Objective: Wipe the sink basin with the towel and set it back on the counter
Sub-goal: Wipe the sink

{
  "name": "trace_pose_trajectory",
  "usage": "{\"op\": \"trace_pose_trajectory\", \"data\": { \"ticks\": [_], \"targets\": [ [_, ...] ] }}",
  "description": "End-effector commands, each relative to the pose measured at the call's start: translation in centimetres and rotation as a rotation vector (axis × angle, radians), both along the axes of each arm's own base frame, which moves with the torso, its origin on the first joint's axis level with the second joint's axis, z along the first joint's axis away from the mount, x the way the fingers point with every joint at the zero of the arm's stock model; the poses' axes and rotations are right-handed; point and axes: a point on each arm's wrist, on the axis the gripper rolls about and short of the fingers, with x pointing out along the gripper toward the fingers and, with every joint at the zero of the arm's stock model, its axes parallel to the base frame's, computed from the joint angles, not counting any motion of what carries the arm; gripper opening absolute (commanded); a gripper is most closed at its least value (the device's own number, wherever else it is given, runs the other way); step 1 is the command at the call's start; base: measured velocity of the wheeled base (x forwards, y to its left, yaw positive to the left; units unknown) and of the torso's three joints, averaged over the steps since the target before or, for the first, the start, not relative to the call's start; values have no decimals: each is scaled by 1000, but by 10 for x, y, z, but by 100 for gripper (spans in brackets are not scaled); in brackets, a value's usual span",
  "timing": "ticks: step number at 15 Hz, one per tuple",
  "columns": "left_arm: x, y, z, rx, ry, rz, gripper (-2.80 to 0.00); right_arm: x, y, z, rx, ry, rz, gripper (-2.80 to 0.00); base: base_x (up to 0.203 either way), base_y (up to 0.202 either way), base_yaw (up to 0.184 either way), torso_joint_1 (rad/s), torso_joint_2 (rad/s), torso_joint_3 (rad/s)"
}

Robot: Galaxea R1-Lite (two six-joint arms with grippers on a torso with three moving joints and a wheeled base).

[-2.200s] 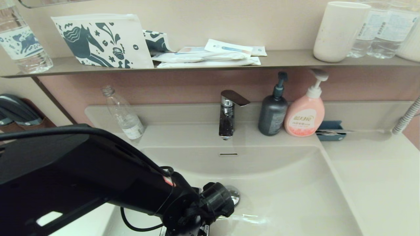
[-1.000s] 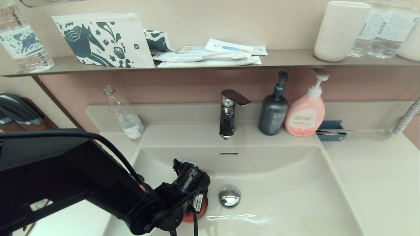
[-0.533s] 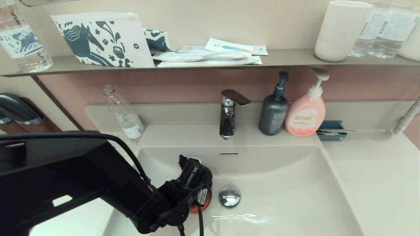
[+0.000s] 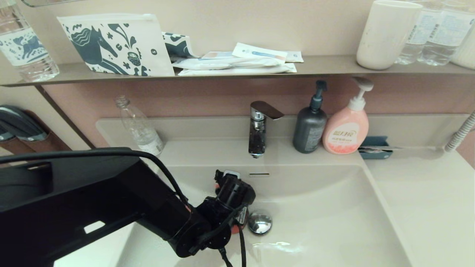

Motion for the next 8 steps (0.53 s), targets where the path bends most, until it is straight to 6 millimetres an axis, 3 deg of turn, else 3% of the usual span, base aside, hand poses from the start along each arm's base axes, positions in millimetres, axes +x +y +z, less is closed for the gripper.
{"op": "trace_pose_trajectory", "data": {
  "ticks": [1, 5, 8],
  "targets": [
    [-3, -18, 8, -27, -41, 7, -280, 0, 0, 0, 0, 2, 0, -280, 0, 0, 0, 0, 0, 0],
    [-16, -50, 23, -113, -14, 53, -280, 0, 0, 0, 0, 2, 0, -280, 0, 0, 0, 0, 0, 0],
    [-19, -72, 17, -157, 6, 80, -280, 0, 0, 0, 0, 2, 0, -280, 0, 0, 0, 0, 0, 0]
  ]
}}
